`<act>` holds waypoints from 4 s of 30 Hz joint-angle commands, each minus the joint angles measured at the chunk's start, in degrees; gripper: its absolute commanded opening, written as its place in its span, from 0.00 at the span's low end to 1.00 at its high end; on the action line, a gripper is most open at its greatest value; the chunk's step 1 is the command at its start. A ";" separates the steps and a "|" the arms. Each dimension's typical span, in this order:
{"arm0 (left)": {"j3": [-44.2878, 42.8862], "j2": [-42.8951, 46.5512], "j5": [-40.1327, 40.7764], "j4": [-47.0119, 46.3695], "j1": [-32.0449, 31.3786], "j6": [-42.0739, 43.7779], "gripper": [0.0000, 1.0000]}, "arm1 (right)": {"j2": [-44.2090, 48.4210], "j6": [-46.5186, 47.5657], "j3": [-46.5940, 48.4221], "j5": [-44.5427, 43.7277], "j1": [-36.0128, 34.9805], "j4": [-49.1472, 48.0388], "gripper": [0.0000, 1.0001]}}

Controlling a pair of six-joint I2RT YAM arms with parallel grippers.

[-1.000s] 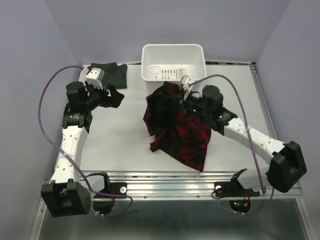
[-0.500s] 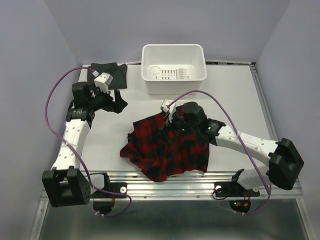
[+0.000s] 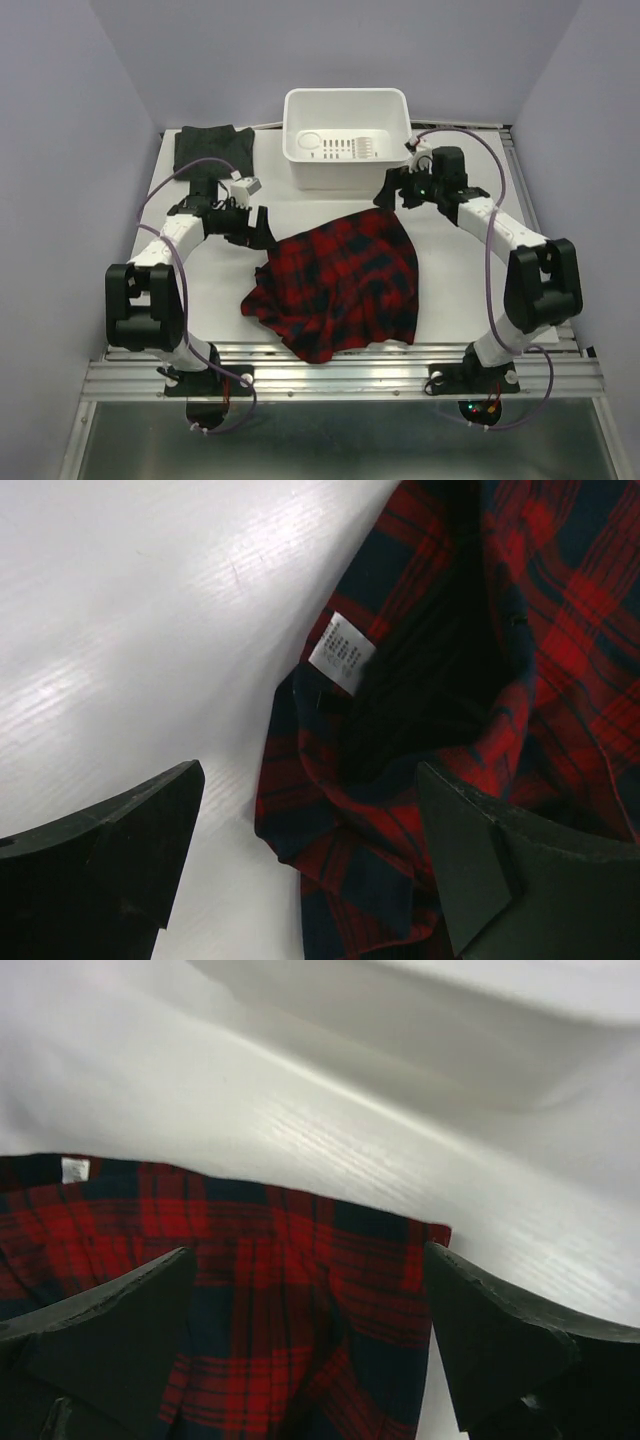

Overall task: Fold and stack the skirts
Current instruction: Flatten the skirt out

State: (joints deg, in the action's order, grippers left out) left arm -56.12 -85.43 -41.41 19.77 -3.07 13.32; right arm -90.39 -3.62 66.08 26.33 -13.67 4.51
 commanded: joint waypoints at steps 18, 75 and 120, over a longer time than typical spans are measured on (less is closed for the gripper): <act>-5.13 -5.62 -15.89 9.41 -2.72 12.69 0.59 | -11.74 -9.57 -3.42 19.20 0.14 -8.38 0.22; -22.87 9.15 7.85 -7.65 -3.79 26.14 0.00 | -10.52 -1.08 17.66 27.18 12.09 -8.84 0.01; 8.30 24.16 -7.28 7.09 -15.39 38.28 0.68 | 23.96 53.35 -16.43 9.27 -11.20 15.89 0.75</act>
State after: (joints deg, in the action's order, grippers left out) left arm -48.12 -67.22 -34.46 24.62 -23.59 45.50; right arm -67.00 44.29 49.89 39.72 -22.37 32.60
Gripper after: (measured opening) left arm 0.708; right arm 0.784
